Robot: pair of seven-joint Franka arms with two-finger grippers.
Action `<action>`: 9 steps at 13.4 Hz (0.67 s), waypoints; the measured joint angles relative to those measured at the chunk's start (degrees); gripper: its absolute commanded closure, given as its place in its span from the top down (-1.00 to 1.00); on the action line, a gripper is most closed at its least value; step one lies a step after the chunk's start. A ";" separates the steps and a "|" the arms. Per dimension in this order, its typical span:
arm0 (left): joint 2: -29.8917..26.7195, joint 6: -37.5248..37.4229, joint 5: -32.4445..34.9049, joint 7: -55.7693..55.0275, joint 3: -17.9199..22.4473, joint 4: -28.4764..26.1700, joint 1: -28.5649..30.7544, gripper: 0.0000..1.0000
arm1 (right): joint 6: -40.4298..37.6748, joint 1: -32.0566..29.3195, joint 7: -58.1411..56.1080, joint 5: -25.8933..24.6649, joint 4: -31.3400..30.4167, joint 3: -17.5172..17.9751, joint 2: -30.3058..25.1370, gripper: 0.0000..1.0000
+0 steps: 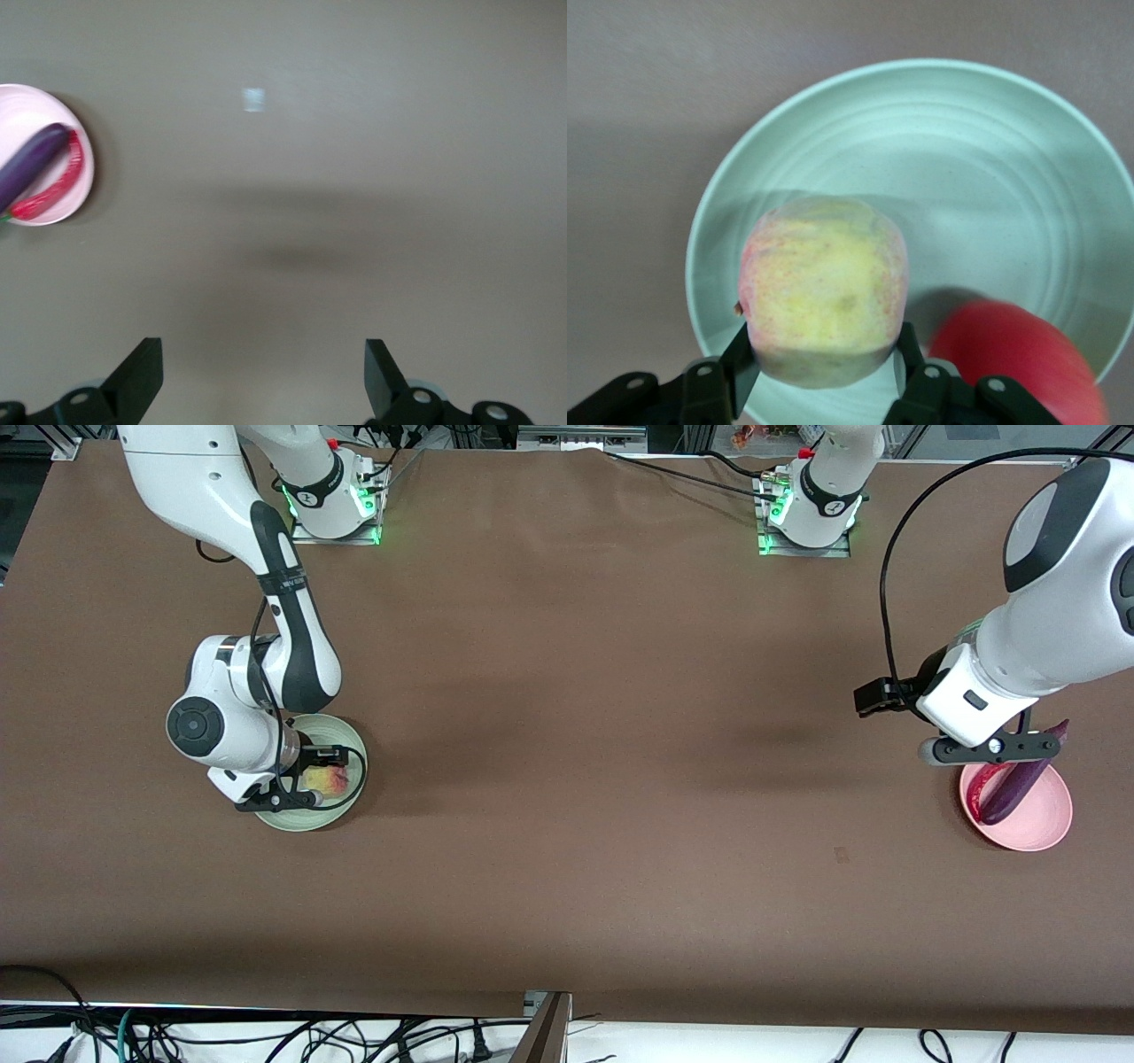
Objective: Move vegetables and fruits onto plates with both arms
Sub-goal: 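Place the peach on the green plate while the left gripper releases the eggplant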
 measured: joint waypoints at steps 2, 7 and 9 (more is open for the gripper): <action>-4.20 2.38 -9.01 -0.26 15.70 -0.17 -10.70 1.00 | 0.58 0.09 0.02 0.16 -0.26 0.05 -0.26 0.99; -19.40 18.38 -16.26 11.84 41.07 -17.26 -28.62 1.00 | -4.93 0.27 2.35 0.35 2.00 0.10 -8.30 0.99; -22.60 20.17 -14.88 15.19 42.98 -22.14 -29.32 1.00 | -11.96 0.27 2.79 -0.38 4.16 -0.21 -13.79 0.99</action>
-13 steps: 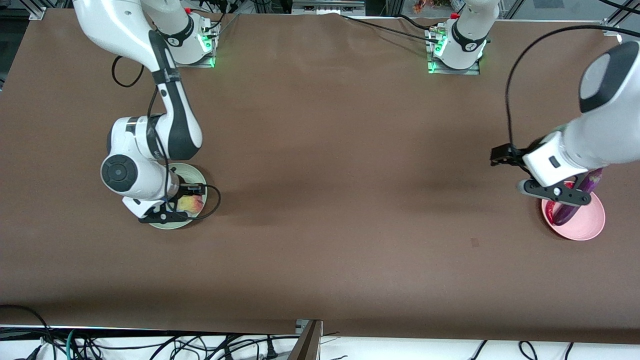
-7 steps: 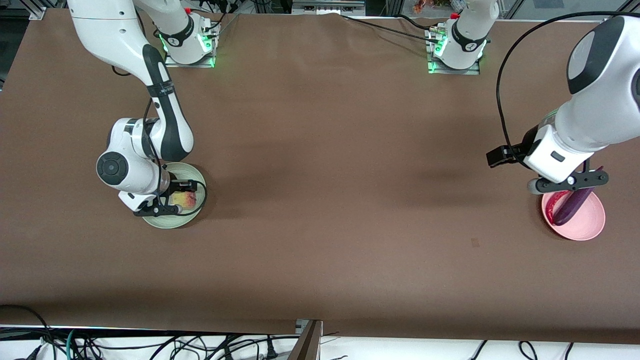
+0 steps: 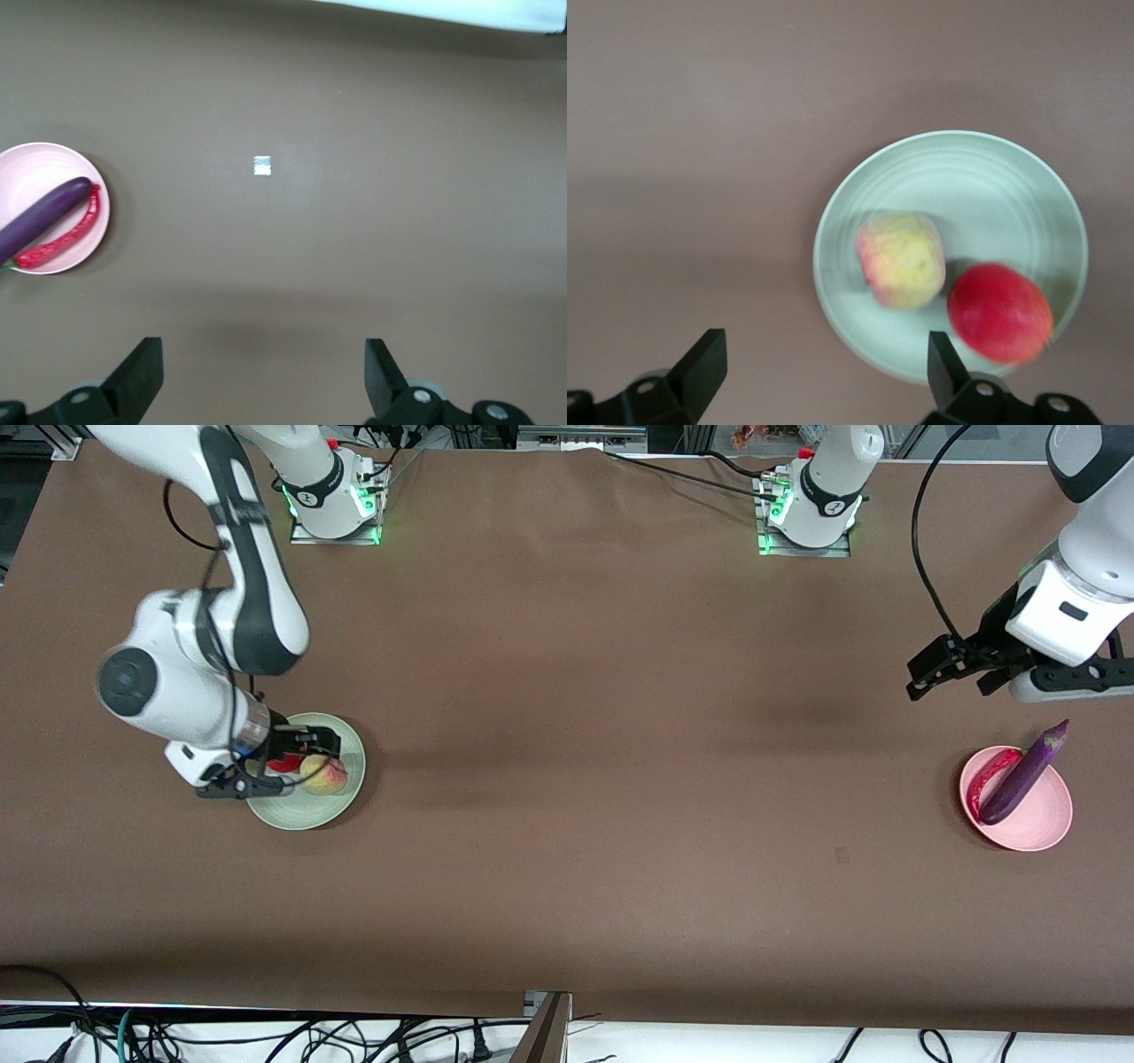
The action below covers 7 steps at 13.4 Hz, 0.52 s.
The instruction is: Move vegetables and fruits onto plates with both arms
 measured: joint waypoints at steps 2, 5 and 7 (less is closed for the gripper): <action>-0.25 0.02 2.12 1.22 0.28 -0.73 -0.02 1.00 | -7.83 -0.05 0.24 -2.16 3.21 -0.48 -4.99 0.99; -0.21 -1.60 2.60 1.67 0.21 -0.51 -0.40 1.00 | -17.33 -0.06 1.05 -4.66 7.61 -0.89 -9.45 0.99; -0.21 -2.14 2.61 1.74 -0.04 0.01 -0.73 1.00 | -20.60 -0.23 1.08 -6.65 8.48 -1.35 -12.09 0.99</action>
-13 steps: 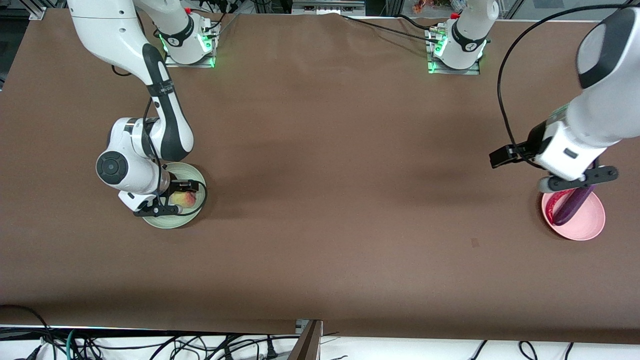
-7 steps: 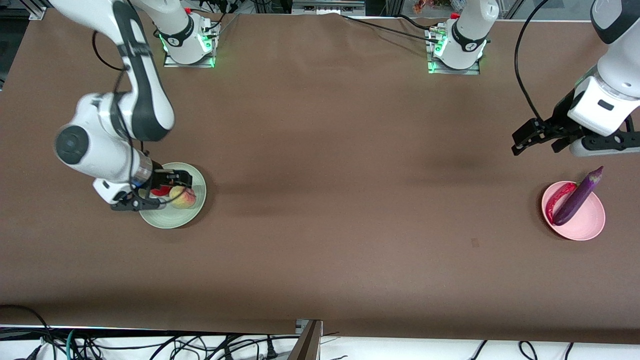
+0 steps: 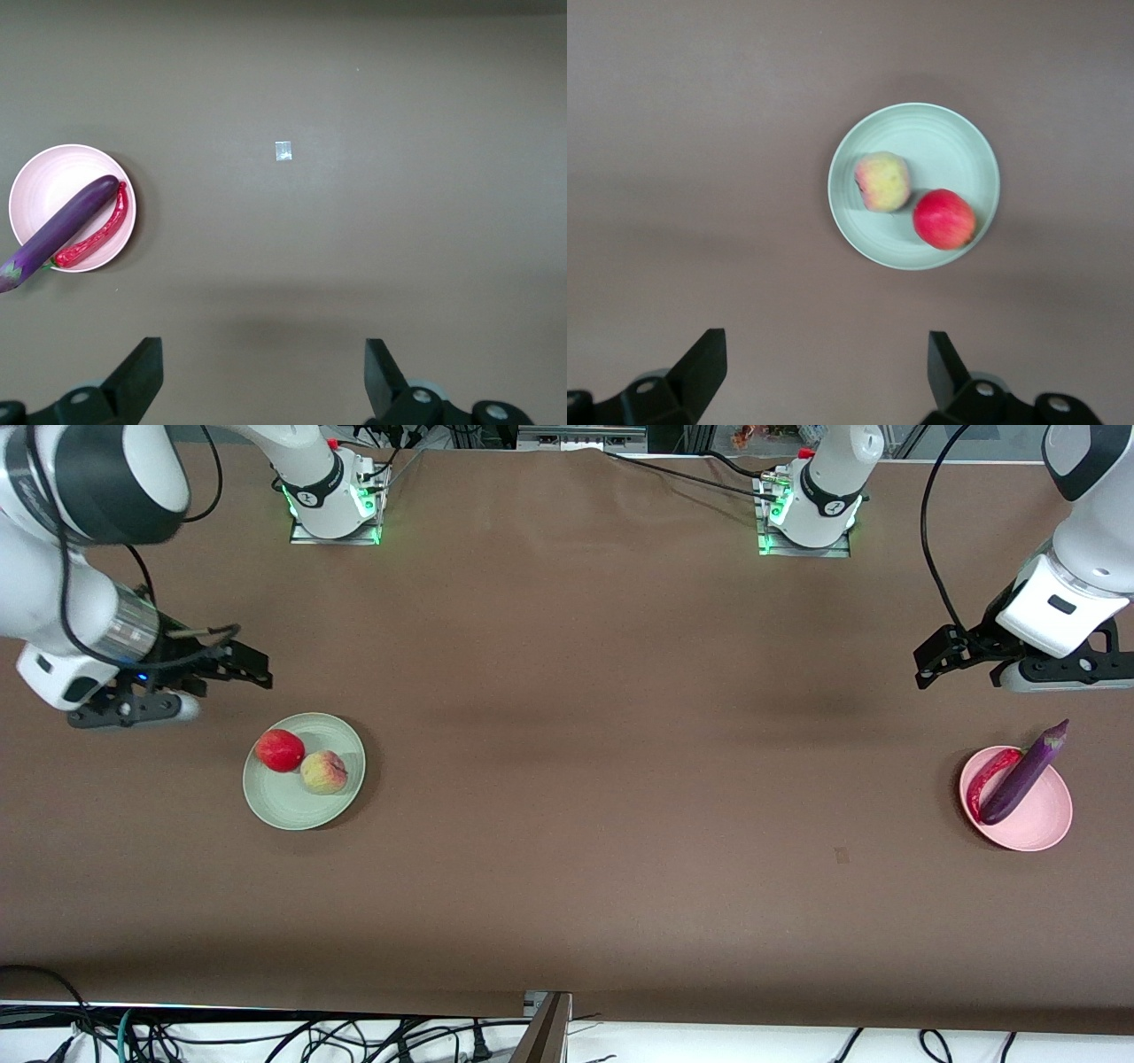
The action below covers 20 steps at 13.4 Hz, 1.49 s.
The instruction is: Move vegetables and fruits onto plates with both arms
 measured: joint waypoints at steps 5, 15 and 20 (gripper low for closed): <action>0.11 -0.88 0.00 0.01 -0.41 0.77 -0.30 1.00 | -4.48 -10.77 0.02 -2.20 0.01 10.16 -5.16 0.99; 0.46 -1.52 0.00 0.03 -0.41 1.25 -0.31 1.00 | -5.26 -12.75 0.07 -3.22 -0.06 12.45 -6.30 0.99; 0.46 -1.63 0.00 0.03 -0.47 1.27 -0.31 1.00 | -5.27 -12.75 0.08 -3.23 -0.06 12.45 -6.30 0.99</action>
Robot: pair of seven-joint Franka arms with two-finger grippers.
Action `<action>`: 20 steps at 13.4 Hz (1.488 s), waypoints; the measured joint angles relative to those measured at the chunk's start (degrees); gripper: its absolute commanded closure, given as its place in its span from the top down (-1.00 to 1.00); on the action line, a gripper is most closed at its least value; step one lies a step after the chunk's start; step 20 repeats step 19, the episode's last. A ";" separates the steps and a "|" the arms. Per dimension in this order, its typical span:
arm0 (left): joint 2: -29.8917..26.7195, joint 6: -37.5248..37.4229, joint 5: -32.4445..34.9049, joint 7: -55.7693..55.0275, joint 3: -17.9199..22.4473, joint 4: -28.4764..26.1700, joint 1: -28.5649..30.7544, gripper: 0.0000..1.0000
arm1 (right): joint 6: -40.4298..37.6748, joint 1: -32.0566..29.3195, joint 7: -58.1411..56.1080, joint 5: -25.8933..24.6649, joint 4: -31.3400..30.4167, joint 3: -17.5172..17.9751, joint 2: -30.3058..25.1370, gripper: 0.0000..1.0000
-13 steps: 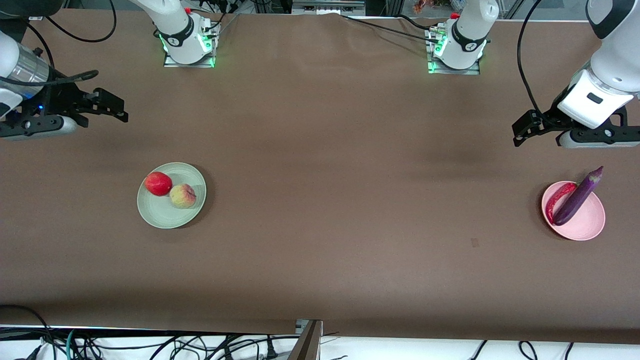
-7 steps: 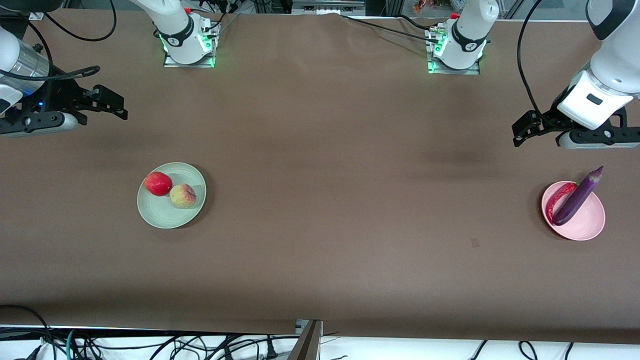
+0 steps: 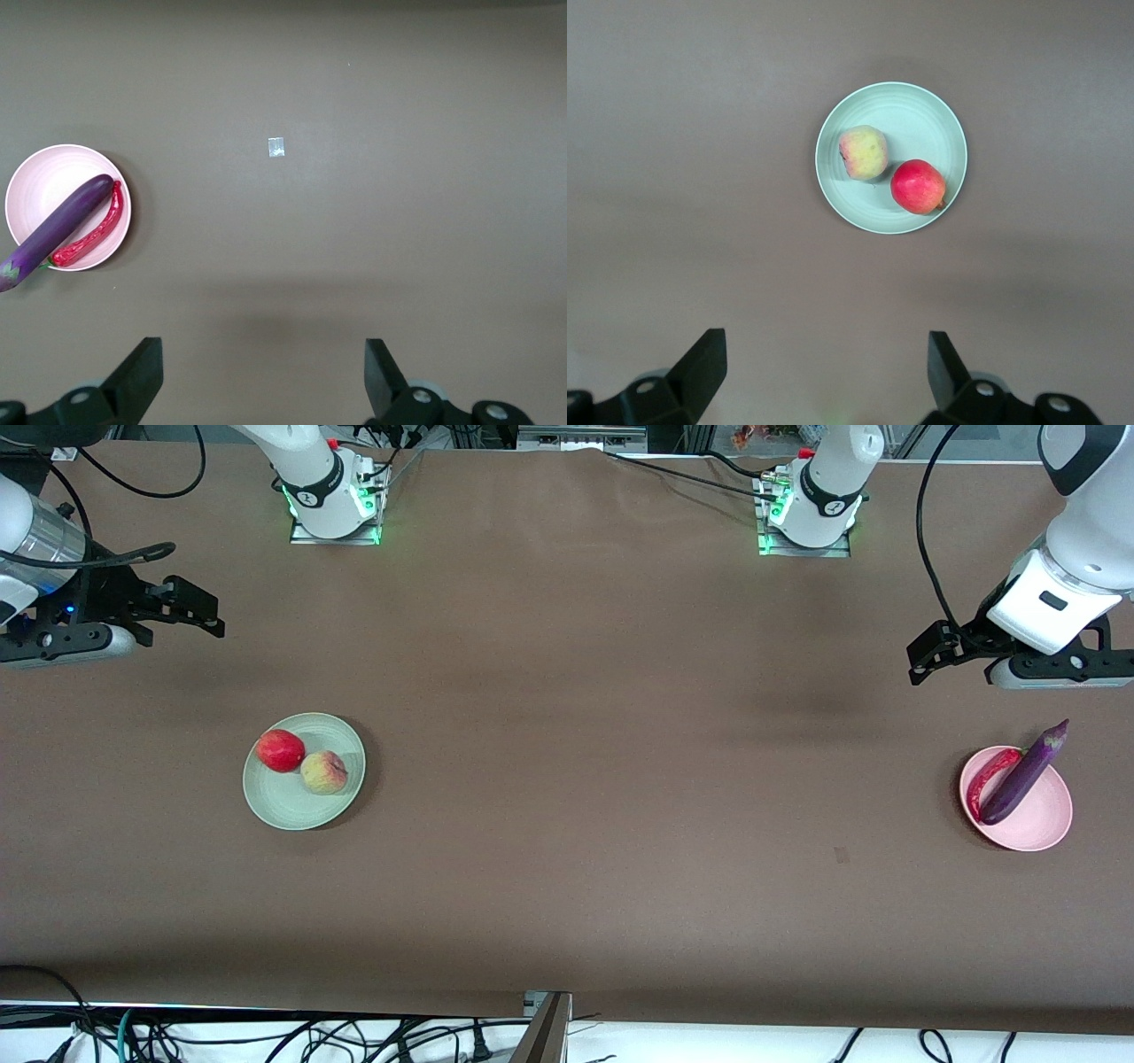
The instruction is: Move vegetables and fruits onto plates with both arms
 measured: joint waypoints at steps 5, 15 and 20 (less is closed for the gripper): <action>0.00 -0.07 0.00 0.00 -0.03 0.00 0.00 1.00 | 0.04 -0.23 0.00 0.00 0.46 0.00 0.20 0.99; 0.00 -0.56 0.00 0.00 -0.34 0.01 -0.07 1.00 | 0.09 -0.32 0.00 0.00 1.56 0.00 0.75 0.99; 0.00 -0.56 0.00 0.00 -0.37 0.01 -0.09 1.00 | 0.09 -0.34 0.00 0.00 1.57 0.00 0.75 0.99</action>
